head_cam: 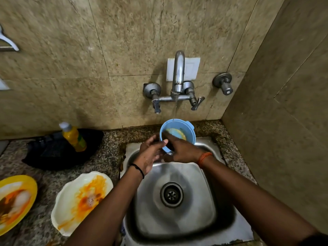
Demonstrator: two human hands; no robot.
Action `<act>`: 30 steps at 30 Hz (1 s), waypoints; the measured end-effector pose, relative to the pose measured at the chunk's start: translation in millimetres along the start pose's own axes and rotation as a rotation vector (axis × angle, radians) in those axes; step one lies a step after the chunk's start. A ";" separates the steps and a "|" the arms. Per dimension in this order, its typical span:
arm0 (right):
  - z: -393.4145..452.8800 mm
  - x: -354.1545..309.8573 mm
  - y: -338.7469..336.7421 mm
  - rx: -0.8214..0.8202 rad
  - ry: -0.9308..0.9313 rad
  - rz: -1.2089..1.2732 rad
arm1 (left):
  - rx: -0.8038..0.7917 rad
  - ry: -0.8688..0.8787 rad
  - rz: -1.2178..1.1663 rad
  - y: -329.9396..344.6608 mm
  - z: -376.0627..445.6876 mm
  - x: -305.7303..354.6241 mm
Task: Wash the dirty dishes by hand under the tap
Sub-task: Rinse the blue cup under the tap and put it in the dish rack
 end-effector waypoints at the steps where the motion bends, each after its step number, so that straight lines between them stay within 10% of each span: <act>1: 0.8 10.1 -3.2 0.030 0.072 -0.138 | -0.004 0.003 0.006 1.4 0.6 0.5; 7: -1.9 -2.7 -5.2 0.060 0.192 -0.665 | 0.042 0.011 -0.046 7.5 4.4 -2.3; 13: -6.1 -6.5 -17.9 -0.008 0.012 -0.043 | 0.037 -0.013 -0.072 2.2 5.6 -1.6; 18: -2.2 4.6 -11.6 0.041 0.211 -0.766 | 0.023 0.000 -0.070 8.3 6.5 6.4; 23: -4.8 -17.3 -12.1 0.015 -0.014 0.047 | 0.076 -0.014 -0.094 -5.3 4.5 4.6; 26: 10.2 21.0 -14.6 0.083 0.309 0.684 | 0.051 -0.021 -0.061 -9.8 2.6 4.6; 30: 22.5 30.9 -21.0 0.284 0.458 0.405 | 0.014 -0.043 -0.048 2.9 0.0 -0.6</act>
Point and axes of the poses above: each hand's wrist, its own z-axis towards the middle knuckle, its own y-axis out of the palm, x = y × z, the point moved 7 cm from there along z, towards the middle knuckle, and after that the axes turned 10 degrees about -z, right-handed, at the moved point
